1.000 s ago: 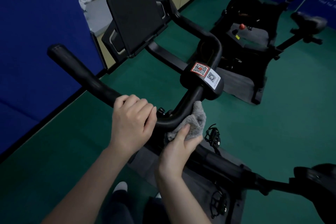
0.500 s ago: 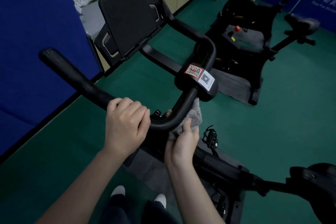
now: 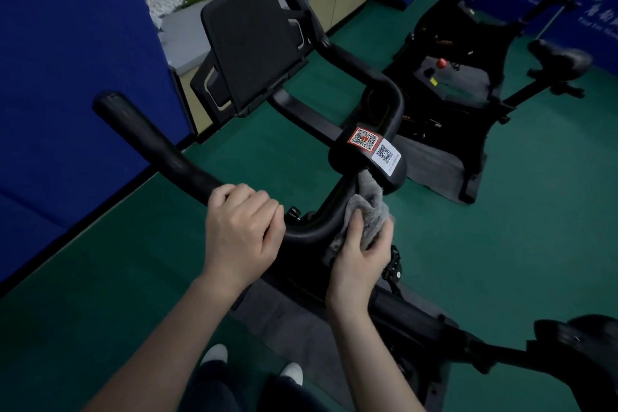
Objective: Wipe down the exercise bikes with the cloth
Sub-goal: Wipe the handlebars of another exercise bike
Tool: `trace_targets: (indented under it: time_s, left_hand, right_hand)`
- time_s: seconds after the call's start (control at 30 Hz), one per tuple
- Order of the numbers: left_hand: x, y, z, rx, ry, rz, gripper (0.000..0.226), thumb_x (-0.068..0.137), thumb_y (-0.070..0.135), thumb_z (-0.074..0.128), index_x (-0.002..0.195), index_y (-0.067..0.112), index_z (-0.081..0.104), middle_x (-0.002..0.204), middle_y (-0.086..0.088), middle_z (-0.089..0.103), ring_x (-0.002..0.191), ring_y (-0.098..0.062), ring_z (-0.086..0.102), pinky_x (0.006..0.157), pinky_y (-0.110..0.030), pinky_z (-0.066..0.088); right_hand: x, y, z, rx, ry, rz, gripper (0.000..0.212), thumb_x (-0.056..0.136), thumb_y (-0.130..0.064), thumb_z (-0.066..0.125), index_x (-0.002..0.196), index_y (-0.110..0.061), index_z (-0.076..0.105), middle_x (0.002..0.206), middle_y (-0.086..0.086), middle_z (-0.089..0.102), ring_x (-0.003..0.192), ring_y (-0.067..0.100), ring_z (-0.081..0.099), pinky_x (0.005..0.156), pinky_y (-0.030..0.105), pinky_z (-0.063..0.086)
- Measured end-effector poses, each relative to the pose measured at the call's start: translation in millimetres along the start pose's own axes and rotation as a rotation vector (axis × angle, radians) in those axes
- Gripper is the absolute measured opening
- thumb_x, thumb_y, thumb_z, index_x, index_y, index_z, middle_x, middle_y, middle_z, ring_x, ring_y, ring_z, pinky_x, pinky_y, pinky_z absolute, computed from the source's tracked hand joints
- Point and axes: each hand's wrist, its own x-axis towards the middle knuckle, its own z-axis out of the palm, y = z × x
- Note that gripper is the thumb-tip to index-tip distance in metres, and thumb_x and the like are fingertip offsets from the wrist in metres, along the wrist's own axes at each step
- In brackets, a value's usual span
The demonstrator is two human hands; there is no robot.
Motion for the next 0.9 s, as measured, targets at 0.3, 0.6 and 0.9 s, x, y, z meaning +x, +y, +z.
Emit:
trace_targets:
  time_s: [0.3,0.6,0.9]
  left_hand:
    - [0,1,-1,-0.007,0.0,-0.01,0.036,0.094,0.017,0.043,0.06,0.013,0.056,0.059,0.003,0.055,0.063,-0.02,0.05,0.077,-0.033,0.034]
    - [0,1,0,-0.021,0.003,-0.013,0.037,0.095,0.019,0.042,0.061,0.013,0.057,0.06,0.003,0.056,0.063,-0.019,0.05,0.077,-0.034,0.035]
    - [1,0,2,-0.012,0.036,-0.004,0.037,0.094,0.019,0.042,0.06,0.013,0.056,0.059,0.002,0.055,0.061,-0.019,0.049,0.076,-0.033,0.035]
  right_hand:
    - [62,-10,-7,-0.502,-0.305,-0.604,0.038,0.086,-0.032,0.058,0.11,-0.004,0.066,0.106,0.009,0.055,0.105,0.024,0.051,0.09,0.036,0.043]
    - [130,-69,11,-1.009,-1.115,-1.172,0.03,0.096,-0.029,0.047,0.115,-0.008,0.059,0.099,0.01,0.059,0.088,0.031,0.055,0.079,0.039,0.045]
    - [133,-79,40,-1.117,-1.546,-1.001,0.029,0.092,-0.038,0.054,0.109,-0.016,0.064,0.098,-0.002,0.069,0.1,0.023,0.065,0.119,0.044,0.012]
